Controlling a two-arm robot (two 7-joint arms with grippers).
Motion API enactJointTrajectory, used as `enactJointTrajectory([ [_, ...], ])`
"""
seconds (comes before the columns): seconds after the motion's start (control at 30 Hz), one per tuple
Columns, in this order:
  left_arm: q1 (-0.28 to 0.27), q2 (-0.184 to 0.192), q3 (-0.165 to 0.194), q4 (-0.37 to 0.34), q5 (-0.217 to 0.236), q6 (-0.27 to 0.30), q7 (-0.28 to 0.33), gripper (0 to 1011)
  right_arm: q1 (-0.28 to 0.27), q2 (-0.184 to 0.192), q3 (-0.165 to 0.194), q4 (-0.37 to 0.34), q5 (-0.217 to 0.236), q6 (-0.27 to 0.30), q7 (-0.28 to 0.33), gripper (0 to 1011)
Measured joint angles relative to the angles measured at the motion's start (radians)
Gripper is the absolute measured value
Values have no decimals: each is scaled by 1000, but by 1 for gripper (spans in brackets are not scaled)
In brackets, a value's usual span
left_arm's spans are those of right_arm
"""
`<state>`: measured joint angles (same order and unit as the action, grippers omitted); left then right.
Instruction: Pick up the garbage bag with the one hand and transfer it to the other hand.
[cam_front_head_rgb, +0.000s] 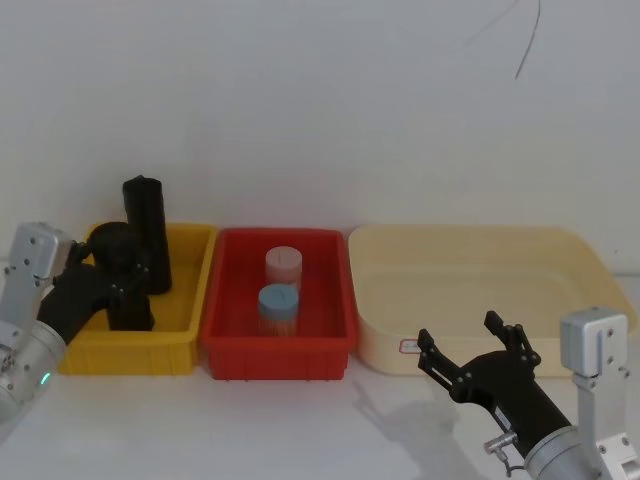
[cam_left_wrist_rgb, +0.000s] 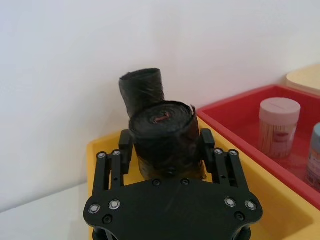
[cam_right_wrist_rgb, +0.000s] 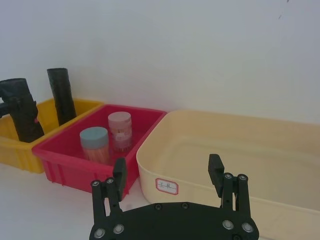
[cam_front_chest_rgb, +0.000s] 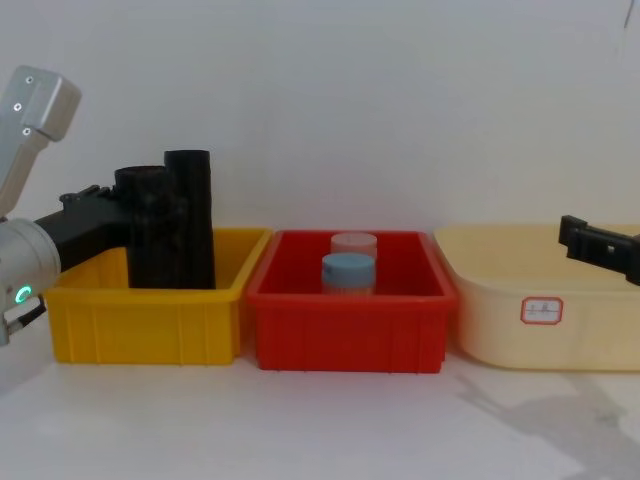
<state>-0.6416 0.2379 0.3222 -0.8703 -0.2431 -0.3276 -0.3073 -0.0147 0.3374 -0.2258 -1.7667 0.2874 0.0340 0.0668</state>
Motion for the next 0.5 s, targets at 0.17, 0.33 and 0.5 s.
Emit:
enactJointTrajectory([
  [0.17, 0, -5, -10, -3, -1, -6, 10, 672, 0, 0, 0, 0, 0, 0, 0, 1000],
  [0.33, 4, -8, -19, -18, -2, -10, 15, 568, 0, 0, 0, 0, 0, 0, 0, 1000],
  [0.5, 11, -10, -24, -39, -4, -12, 15, 542, 0, 0, 0, 0, 0, 0, 0, 1000],
])
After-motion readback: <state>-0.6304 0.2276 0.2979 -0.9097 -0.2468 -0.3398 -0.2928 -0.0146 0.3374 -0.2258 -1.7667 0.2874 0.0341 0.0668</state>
